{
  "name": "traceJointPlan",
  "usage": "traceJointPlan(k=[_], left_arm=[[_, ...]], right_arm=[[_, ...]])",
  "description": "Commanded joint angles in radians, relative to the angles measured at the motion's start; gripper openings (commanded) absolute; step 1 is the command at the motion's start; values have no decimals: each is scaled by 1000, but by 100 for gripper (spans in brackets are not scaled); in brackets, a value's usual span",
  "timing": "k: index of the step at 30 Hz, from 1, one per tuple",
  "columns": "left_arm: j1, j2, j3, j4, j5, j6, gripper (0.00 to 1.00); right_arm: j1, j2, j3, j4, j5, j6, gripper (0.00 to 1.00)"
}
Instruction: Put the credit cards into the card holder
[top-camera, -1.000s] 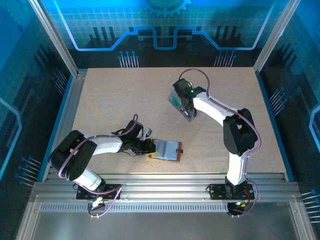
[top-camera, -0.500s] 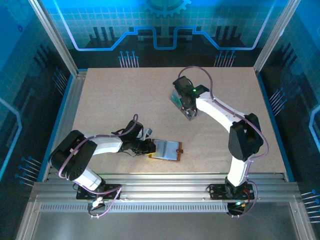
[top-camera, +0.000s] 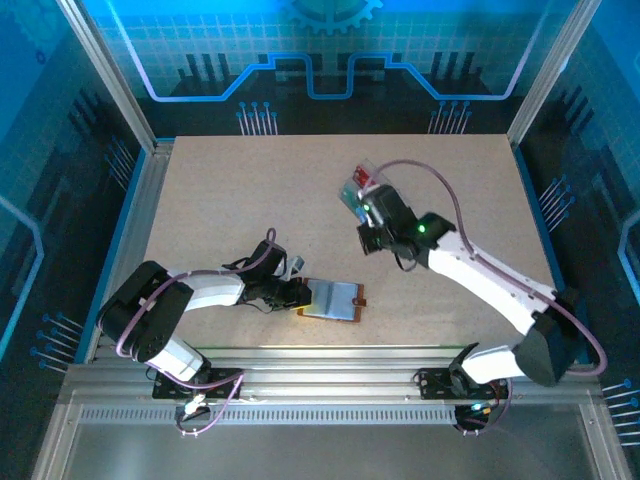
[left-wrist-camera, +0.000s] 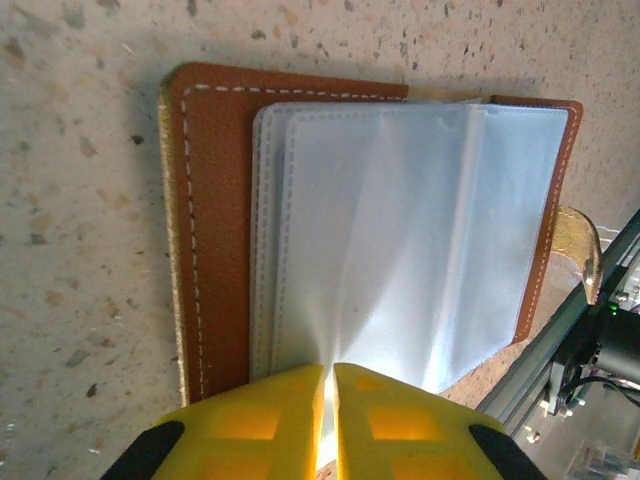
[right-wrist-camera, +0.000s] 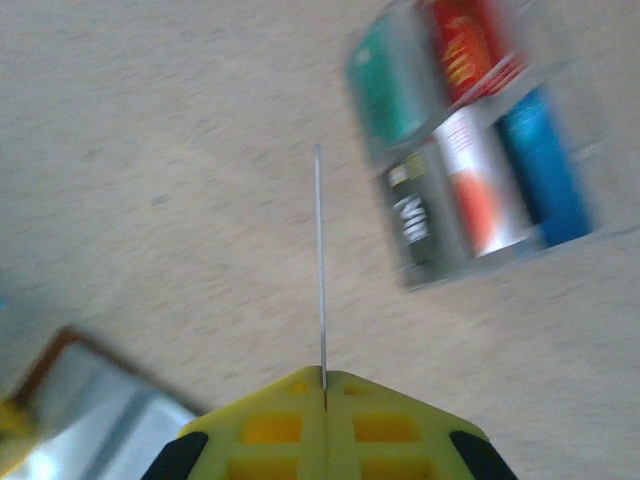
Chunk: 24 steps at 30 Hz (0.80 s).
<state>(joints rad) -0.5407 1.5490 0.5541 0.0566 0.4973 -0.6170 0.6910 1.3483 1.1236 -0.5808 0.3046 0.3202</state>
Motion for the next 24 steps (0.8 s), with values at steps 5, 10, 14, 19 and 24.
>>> traceJointPlan(k=[5,10,14,19,24], left_arm=[[-8,1,-61,-82,-72,17,14],[-16,-9,-77,-66,-76,-2,14],[-24,-2,-85,-61,-80,-6,14],[-28,-4,-93,-51,-80,-15,14],[-33,1,-94,-50,-82,-18,14]], right_arm=[[72,-99,-405,539,-350,299,0],[84,-81,-612,832,-406,489,0],[85,-60,-664,904,-436,565,0],[96,-56,-753,1001,-417,674,0],[100,-30,-766,1018,-398,714,0]])
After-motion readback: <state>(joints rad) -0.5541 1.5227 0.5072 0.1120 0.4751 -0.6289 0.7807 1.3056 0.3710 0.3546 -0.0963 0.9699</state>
